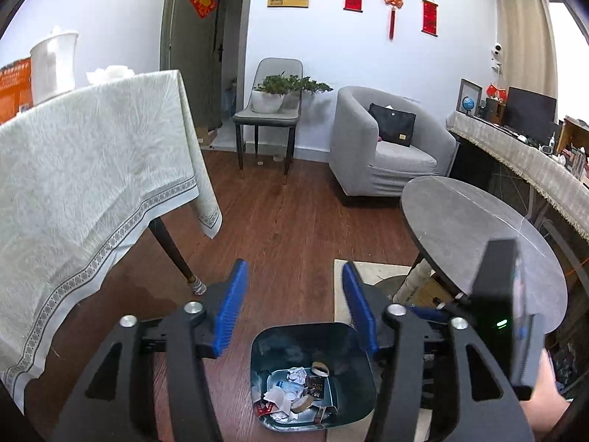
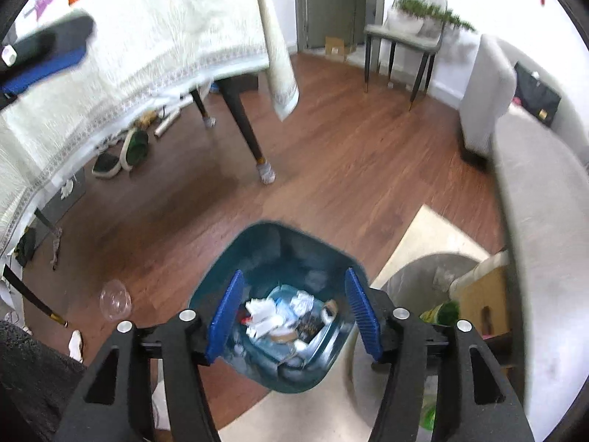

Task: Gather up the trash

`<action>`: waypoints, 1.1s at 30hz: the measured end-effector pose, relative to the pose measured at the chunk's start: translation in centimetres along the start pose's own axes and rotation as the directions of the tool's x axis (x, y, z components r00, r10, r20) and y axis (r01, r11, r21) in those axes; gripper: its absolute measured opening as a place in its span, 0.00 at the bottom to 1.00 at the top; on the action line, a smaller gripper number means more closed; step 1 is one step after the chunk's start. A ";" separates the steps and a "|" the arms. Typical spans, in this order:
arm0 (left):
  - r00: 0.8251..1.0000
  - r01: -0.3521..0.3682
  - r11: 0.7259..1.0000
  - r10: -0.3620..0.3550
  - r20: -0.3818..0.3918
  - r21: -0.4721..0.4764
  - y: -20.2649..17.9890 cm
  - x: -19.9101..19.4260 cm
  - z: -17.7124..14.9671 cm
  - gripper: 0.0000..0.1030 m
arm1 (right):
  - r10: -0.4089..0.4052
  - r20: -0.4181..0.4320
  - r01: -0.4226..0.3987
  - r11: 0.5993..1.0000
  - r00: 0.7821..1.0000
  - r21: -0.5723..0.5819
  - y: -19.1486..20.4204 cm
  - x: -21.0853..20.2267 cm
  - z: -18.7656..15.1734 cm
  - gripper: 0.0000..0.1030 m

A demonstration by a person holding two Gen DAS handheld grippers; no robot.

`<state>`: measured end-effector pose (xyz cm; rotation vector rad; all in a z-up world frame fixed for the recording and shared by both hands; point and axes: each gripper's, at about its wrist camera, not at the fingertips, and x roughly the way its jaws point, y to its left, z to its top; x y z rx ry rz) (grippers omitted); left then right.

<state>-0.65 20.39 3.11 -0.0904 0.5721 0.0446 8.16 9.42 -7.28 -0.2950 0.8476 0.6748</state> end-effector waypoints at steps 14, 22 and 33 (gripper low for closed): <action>0.991 -0.112 0.994 0.110 0.081 0.020 -4.4 -1.1 -1.2 0.95 | -0.275 0.288 0.241 0.959 0.917 0.147 -6.6 -10.2 -2.5 0.89; 0.992 -0.092 0.995 0.087 0.094 0.048 -6.6 -0.7 -1.8 0.97 | -0.349 0.334 0.276 0.929 0.876 0.246 -11.5 -14.0 -5.7 0.97; 0.988 -0.091 0.993 0.081 0.128 0.078 -9.1 0.0 -2.0 0.97 | -0.328 0.375 0.240 0.935 0.867 0.263 -14.2 -16.6 -8.4 0.97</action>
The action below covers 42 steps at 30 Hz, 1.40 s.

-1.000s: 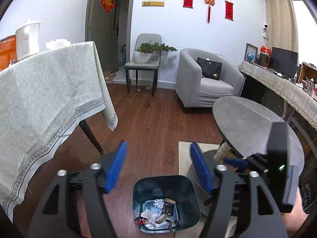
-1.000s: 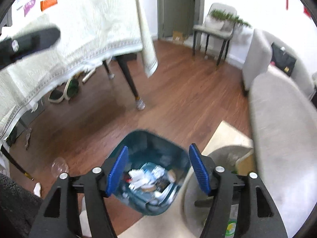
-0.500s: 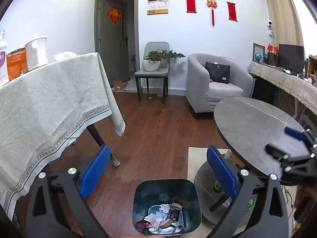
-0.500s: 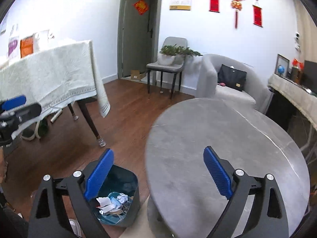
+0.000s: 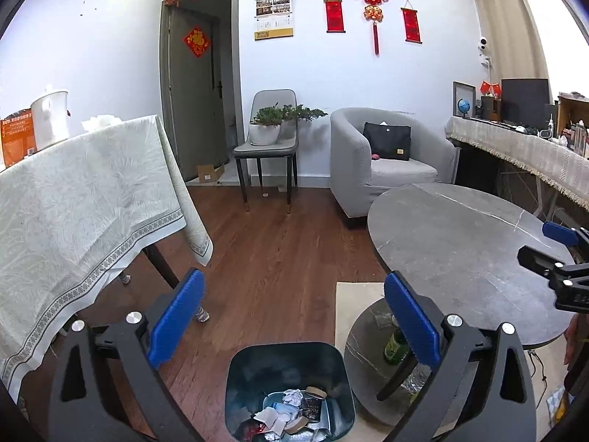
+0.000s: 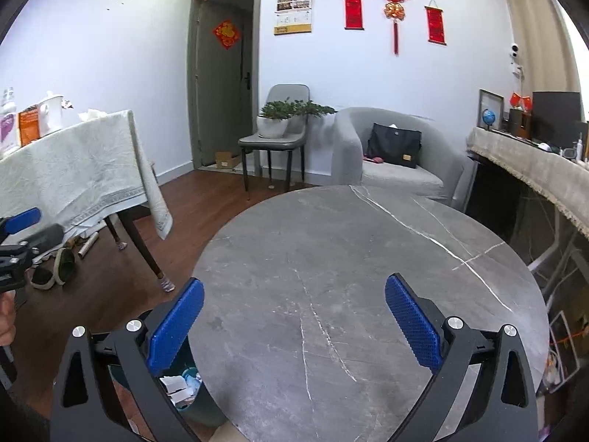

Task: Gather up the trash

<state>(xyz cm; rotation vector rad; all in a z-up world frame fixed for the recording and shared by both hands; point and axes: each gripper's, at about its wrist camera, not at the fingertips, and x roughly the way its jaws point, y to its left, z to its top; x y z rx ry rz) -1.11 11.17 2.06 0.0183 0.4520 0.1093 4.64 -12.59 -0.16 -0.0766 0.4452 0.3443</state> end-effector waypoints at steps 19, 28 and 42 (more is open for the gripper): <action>0.999 0.052 0.998 -0.052 -0.008 0.026 -2.2 0.5 -0.8 0.97 | 0.056 0.026 -0.056 0.998 0.998 -0.008 0.0 -1.2 0.4 0.97; 0.999 0.051 0.999 -0.051 -0.012 0.018 -2.0 0.6 -0.7 0.97 | 0.057 0.024 -0.057 0.998 0.998 -0.007 -0.2 -1.2 0.3 0.97; 0.999 0.048 0.999 -0.048 -0.015 0.022 -1.9 0.8 -0.8 0.97 | 0.058 0.015 -0.058 0.998 0.998 -0.012 -0.1 -1.0 0.4 0.97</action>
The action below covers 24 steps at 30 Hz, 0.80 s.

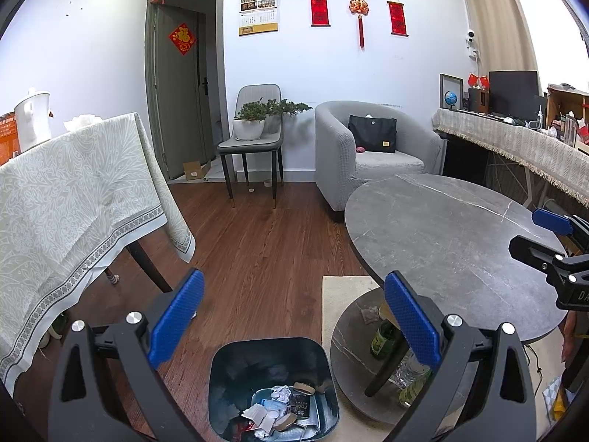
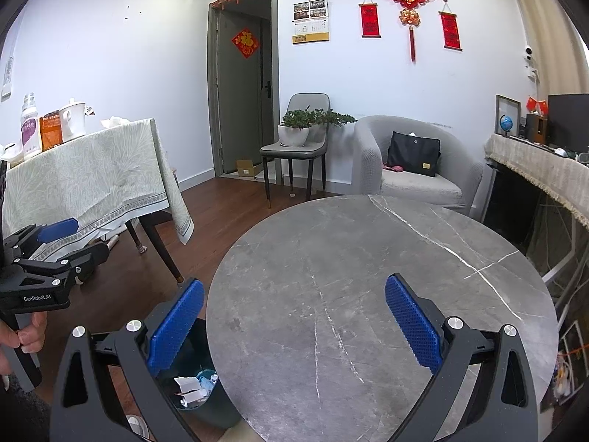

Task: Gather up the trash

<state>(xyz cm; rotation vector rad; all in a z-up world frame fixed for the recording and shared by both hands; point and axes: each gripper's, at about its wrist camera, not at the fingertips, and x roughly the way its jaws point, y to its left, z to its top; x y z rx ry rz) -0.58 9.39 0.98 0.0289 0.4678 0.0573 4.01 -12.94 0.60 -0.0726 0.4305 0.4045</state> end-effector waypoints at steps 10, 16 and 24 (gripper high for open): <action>1.000 -0.001 1.000 0.001 0.000 0.001 0.0 0.0 0.0 0.97 | -0.004 0.002 0.004 1.000 1.000 0.004 0.1 0.1 0.0 0.97; 1.000 0.000 1.000 0.000 0.000 0.001 0.0 0.0 0.0 0.97 | -0.004 0.002 0.004 1.000 1.000 0.001 0.1 0.0 0.0 0.97; 1.000 0.001 1.000 -0.001 -0.001 0.001 0.0 -0.1 0.0 0.97 | -0.003 0.003 0.003 1.000 1.000 0.001 0.1 0.0 0.0 0.97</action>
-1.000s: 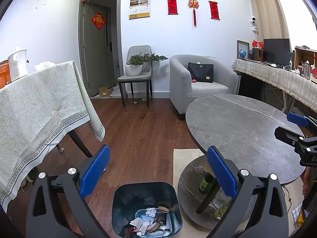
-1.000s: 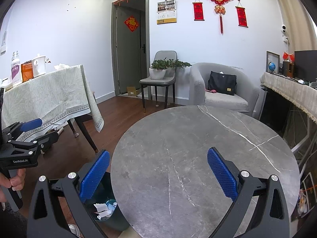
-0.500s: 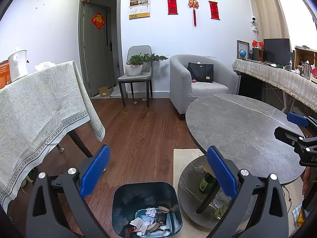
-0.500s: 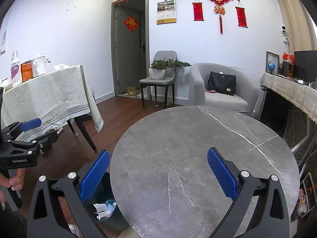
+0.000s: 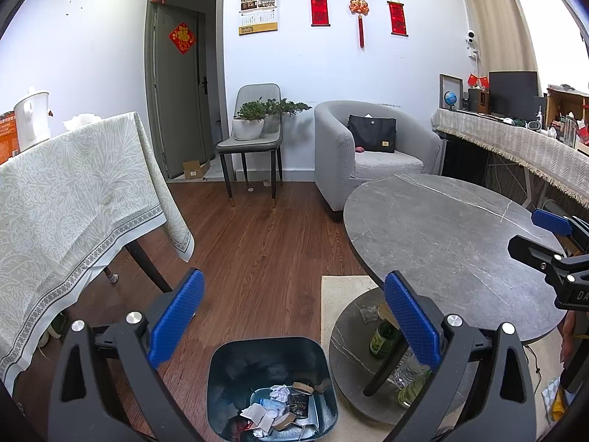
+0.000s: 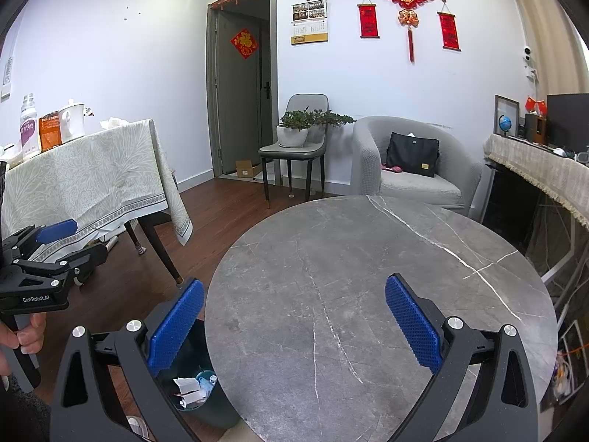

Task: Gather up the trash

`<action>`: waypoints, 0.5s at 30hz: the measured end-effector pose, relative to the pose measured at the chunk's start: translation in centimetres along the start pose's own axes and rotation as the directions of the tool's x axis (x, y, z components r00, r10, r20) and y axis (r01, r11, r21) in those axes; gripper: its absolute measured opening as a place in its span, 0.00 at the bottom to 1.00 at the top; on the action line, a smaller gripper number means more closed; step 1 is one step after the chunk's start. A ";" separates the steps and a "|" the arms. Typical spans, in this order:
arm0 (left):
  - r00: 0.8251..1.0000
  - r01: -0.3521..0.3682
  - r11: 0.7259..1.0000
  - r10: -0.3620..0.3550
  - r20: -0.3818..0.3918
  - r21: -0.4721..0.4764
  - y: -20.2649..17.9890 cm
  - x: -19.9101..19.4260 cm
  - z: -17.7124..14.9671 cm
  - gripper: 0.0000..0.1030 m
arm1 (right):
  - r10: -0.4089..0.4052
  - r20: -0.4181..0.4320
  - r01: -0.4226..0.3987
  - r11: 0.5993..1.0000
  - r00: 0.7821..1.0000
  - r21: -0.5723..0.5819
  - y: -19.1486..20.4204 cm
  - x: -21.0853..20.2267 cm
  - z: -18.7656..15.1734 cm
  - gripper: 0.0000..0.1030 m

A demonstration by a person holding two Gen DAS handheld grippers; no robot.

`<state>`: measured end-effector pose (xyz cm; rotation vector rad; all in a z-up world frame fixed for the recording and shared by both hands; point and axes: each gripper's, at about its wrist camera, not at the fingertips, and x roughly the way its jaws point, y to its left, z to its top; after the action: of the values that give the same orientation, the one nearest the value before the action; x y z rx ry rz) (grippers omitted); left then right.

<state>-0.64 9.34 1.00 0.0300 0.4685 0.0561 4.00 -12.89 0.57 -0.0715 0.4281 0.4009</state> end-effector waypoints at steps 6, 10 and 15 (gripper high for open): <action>1.000 0.002 1.000 -0.002 -0.001 -0.003 -0.1 -0.1 0.0 0.97 | -0.001 0.000 0.001 1.000 1.000 0.000 0.0 0.0 0.0 0.97; 1.000 0.000 1.000 0.000 0.000 0.001 -0.2 -0.1 0.0 0.97 | -0.001 0.000 0.001 1.000 1.000 0.001 0.0 0.0 0.0 0.97; 1.000 0.001 1.000 -0.001 0.000 0.001 -0.2 -0.1 0.0 0.97 | 0.000 0.000 0.000 1.000 1.000 -0.001 0.0 0.0 -0.1 0.97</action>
<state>-0.74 9.10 1.09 0.0311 0.4685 0.0552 3.96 -12.86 0.50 -0.0726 0.4277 0.4011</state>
